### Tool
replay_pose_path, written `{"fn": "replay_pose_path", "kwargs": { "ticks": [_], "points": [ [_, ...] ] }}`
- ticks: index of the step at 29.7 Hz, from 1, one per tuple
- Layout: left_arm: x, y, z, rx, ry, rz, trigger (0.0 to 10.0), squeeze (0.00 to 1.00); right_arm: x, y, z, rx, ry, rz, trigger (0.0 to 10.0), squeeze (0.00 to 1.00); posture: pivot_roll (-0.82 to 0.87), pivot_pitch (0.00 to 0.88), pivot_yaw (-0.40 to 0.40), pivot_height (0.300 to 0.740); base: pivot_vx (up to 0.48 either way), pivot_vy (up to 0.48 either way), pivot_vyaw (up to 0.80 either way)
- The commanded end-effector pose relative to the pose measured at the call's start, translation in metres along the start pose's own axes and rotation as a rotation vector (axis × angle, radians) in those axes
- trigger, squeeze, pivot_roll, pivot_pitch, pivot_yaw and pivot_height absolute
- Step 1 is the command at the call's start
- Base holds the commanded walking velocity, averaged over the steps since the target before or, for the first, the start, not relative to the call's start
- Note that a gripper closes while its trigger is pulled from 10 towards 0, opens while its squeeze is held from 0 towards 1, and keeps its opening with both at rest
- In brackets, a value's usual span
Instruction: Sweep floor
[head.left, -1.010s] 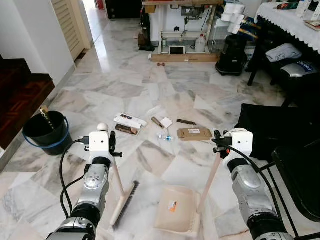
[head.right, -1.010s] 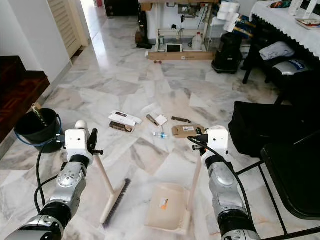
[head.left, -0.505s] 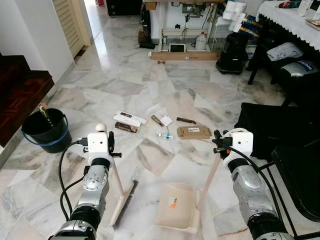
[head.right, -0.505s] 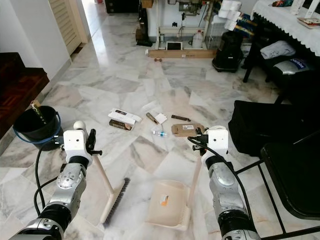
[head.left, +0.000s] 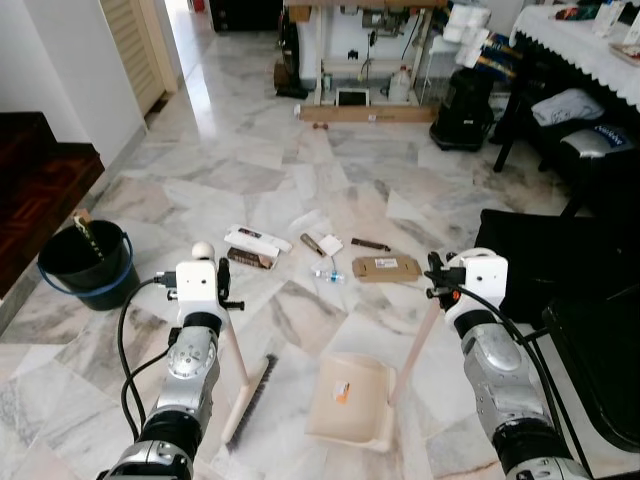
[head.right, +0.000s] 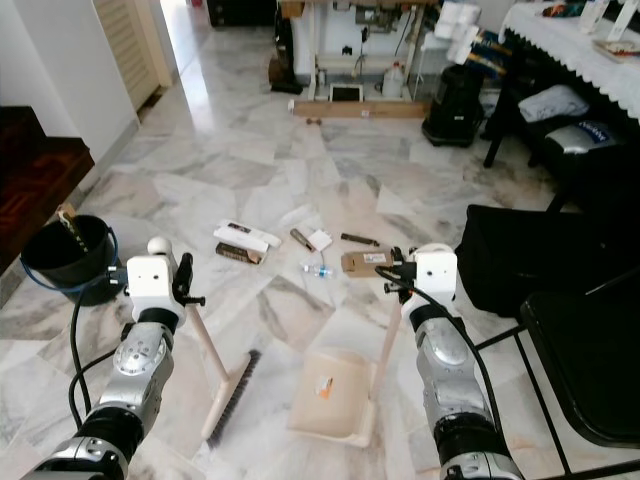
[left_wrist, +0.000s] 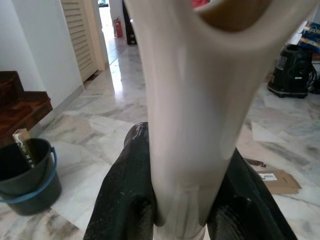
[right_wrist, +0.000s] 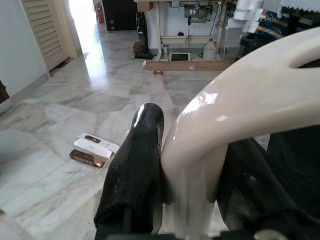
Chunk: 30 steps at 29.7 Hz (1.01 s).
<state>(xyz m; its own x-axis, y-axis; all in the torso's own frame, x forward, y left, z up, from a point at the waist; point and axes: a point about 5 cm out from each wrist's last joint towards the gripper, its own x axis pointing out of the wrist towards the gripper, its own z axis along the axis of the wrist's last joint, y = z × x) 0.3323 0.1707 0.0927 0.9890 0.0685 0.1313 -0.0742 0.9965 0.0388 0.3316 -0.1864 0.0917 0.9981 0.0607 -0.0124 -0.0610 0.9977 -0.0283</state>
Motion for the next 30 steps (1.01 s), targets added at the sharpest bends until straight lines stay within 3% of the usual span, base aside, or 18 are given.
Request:
{"fn": "replay_pose_path", "kwargs": {
  "ticks": [1,30],
  "points": [
    [0.004,-0.002,0.010,0.020,-0.044,-0.012,10.0,0.00,0.005,0.000,0.016,0.005,-0.069,-0.005,10.0,0.00,-0.06,0.014,0.049,0.740,0.296,0.000,0.00],
    [0.013,-0.005,0.022,0.006,-0.076,-0.018,10.0,0.00,0.012,-0.002,0.026,0.024,-0.103,-0.024,10.0,0.00,-0.06,0.028,0.052,0.740,0.307,0.000,-0.06]
  ]
}}
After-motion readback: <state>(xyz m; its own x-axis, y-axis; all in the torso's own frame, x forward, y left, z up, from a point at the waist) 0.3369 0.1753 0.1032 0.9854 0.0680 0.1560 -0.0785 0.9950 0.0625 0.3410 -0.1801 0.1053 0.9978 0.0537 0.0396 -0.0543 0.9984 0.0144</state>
